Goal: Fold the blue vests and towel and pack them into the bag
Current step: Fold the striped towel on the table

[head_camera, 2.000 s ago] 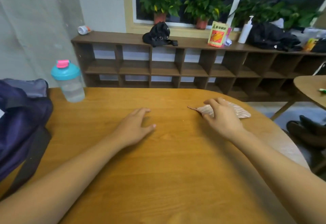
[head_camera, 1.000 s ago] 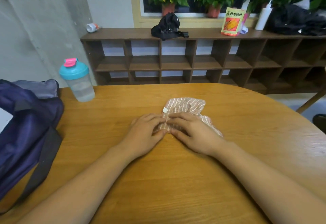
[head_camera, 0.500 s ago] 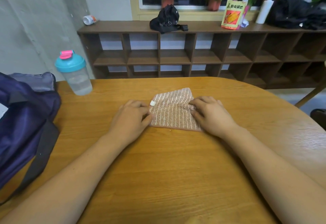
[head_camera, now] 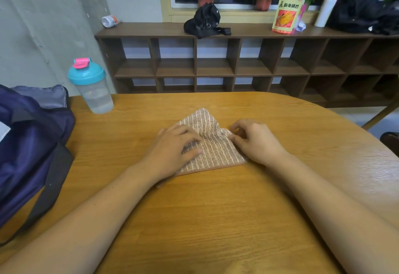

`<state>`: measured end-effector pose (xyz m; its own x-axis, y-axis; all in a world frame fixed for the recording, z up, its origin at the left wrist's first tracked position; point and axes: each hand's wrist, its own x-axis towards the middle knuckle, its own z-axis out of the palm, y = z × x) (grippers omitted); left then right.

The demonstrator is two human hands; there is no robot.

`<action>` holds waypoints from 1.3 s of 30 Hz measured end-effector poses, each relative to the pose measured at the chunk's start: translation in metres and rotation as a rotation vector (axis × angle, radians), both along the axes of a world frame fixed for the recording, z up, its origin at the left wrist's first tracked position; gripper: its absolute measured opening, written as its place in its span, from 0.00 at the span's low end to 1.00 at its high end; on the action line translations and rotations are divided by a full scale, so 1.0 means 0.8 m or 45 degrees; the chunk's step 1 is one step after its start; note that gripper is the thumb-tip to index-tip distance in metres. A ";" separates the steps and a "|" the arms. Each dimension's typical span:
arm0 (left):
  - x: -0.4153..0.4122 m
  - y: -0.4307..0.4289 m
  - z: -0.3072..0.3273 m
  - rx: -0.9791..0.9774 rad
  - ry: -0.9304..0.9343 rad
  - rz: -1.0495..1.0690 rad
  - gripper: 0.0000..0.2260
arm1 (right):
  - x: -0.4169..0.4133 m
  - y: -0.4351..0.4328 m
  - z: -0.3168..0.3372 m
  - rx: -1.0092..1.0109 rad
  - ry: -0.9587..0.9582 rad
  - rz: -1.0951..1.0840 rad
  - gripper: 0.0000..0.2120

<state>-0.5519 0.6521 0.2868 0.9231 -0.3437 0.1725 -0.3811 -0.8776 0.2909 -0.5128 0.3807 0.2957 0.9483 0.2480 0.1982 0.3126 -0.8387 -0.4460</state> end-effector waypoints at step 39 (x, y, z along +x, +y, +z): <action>0.047 0.025 0.027 -0.406 0.267 0.326 0.06 | -0.018 0.022 0.012 0.461 0.305 0.105 0.37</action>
